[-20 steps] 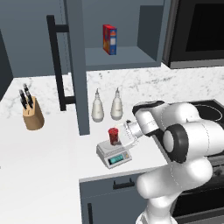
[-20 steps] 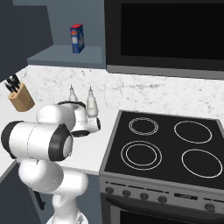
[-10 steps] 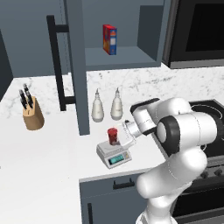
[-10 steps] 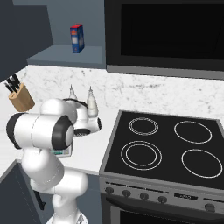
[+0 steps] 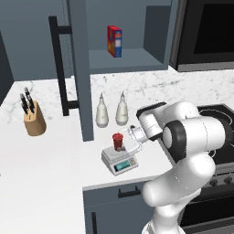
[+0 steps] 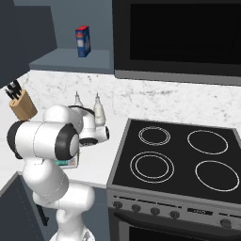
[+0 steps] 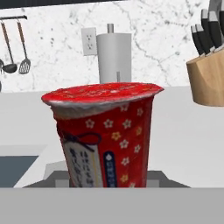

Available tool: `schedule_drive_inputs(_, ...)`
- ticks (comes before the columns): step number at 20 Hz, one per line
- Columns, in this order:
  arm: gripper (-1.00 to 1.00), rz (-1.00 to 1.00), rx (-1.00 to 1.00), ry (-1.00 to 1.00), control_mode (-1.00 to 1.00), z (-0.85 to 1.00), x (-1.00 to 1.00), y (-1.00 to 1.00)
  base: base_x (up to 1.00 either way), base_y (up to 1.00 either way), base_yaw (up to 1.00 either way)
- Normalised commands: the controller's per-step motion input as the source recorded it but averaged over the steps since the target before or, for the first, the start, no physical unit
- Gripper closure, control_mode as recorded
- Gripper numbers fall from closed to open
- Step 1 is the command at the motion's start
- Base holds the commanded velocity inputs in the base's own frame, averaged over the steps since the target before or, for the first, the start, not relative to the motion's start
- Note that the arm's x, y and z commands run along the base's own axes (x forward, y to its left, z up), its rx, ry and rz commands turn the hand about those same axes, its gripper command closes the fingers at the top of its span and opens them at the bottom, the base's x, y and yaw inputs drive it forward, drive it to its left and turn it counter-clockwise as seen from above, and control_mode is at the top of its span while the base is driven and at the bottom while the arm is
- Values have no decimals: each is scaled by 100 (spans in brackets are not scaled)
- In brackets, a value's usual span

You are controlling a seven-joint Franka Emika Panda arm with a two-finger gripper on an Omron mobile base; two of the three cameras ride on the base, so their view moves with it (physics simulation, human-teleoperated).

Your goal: Pick the yogurt and place it on the digital scale for weighing, and close the cabinet.

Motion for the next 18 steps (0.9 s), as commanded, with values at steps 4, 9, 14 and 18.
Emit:
schedule_drive_inputs(4,100,0,0,0,-100,-2,-3,8,0,0,0)
schedule_drive_inputs(9,100,0,0,0,-100,0,-16,3,0,0,0)
schedule_drive_inputs(14,100,0,0,0,-100,-10,1,0,0,0,0)
schedule_drive_inputs(18,-100,0,0,0,-100,-11,2,4,0,0,0)
